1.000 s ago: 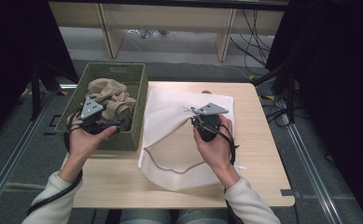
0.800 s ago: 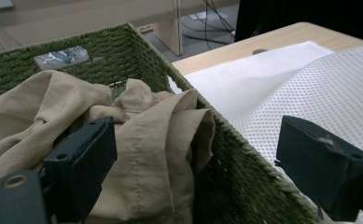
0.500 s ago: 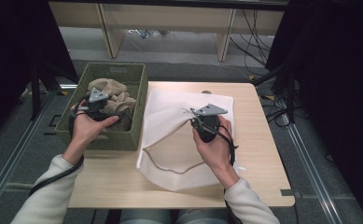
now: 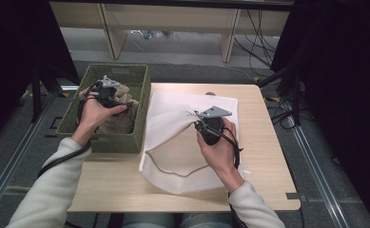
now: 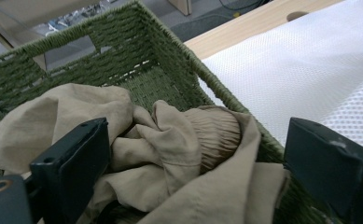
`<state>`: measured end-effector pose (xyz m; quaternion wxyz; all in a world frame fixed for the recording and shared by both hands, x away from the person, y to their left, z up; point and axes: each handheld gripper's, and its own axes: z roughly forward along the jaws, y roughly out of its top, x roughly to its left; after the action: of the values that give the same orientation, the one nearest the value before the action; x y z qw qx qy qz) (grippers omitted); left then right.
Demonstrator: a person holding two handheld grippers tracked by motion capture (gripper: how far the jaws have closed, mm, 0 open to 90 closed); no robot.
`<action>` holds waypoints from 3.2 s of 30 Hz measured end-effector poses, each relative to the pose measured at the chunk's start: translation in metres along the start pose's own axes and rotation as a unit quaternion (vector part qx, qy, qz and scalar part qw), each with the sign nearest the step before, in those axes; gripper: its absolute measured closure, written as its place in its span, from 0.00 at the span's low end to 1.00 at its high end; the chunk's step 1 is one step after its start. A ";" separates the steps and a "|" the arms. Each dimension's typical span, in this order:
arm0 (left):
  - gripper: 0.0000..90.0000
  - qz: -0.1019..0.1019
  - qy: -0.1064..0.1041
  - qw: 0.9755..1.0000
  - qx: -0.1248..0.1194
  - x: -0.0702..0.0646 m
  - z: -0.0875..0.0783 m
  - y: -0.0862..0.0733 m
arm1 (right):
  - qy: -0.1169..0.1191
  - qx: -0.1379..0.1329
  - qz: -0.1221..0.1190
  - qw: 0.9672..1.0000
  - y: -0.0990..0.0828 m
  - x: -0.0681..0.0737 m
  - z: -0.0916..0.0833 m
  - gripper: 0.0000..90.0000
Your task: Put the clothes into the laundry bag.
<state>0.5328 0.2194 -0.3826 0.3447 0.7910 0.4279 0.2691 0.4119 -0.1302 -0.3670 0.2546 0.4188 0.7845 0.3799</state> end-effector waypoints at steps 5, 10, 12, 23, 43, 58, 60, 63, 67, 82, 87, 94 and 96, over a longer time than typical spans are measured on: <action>0.07 -0.019 0.009 0.999 0.027 0.003 0.013 -0.003 | 0.000 -0.005 -0.020 1.000 0.000 -0.003 0.001 0.98; 0.07 -0.030 0.004 0.999 0.042 0.003 0.025 -0.010 | -0.001 -0.005 -0.014 1.000 0.000 -0.002 0.002 0.98; 0.06 -0.032 0.002 0.999 0.041 0.003 0.028 -0.012 | -0.003 -0.005 -0.016 1.000 0.000 -0.003 0.002 0.98; 0.08 -0.020 0.043 0.990 0.137 0.003 0.050 -0.018 | 0.004 0.010 0.010 1.000 -0.001 0.000 0.002 0.98; 0.76 -0.055 0.062 0.974 0.212 0.015 0.074 -0.034 | 0.009 0.019 -0.002 1.000 -0.002 -0.003 0.003 0.98; 0.94 -0.101 0.061 0.975 0.187 0.022 0.069 -0.036 | 0.014 0.026 0.006 1.000 -0.004 -0.005 0.007 0.98; 0.94 -0.109 0.060 0.977 0.174 0.023 0.066 -0.037 | 0.015 0.031 0.013 0.999 -0.004 -0.003 0.006 0.98; 0.94 -0.113 0.060 0.980 0.150 0.025 0.062 -0.038 | 0.013 0.024 0.005 1.000 -0.004 -0.004 0.008 0.98; 0.95 -0.110 0.061 0.984 0.123 0.027 0.055 -0.036 | 0.013 0.031 0.018 0.999 -0.004 -0.002 0.007 0.98; 0.95 -0.093 0.074 0.993 0.018 0.029 0.024 -0.032 | 0.012 0.026 0.001 1.000 -0.005 -0.003 0.008 0.98; 0.95 -0.095 0.075 0.993 -0.007 0.030 0.017 -0.032 | 0.013 0.027 0.002 1.000 -0.005 -0.003 0.007 0.98; 0.96 -0.113 0.077 0.989 -0.047 0.028 0.007 -0.029 | 0.013 0.026 0.003 1.000 -0.005 -0.003 0.007 0.98; 0.96 -0.114 0.075 0.989 -0.057 0.028 0.004 -0.028 | 0.007 0.025 0.000 1.000 -0.005 -0.003 0.006 0.98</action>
<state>0.5358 0.2529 -0.4029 0.3846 0.6935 0.5239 0.3110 0.4157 -0.1319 -0.3744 0.2384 0.4220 0.7959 0.3629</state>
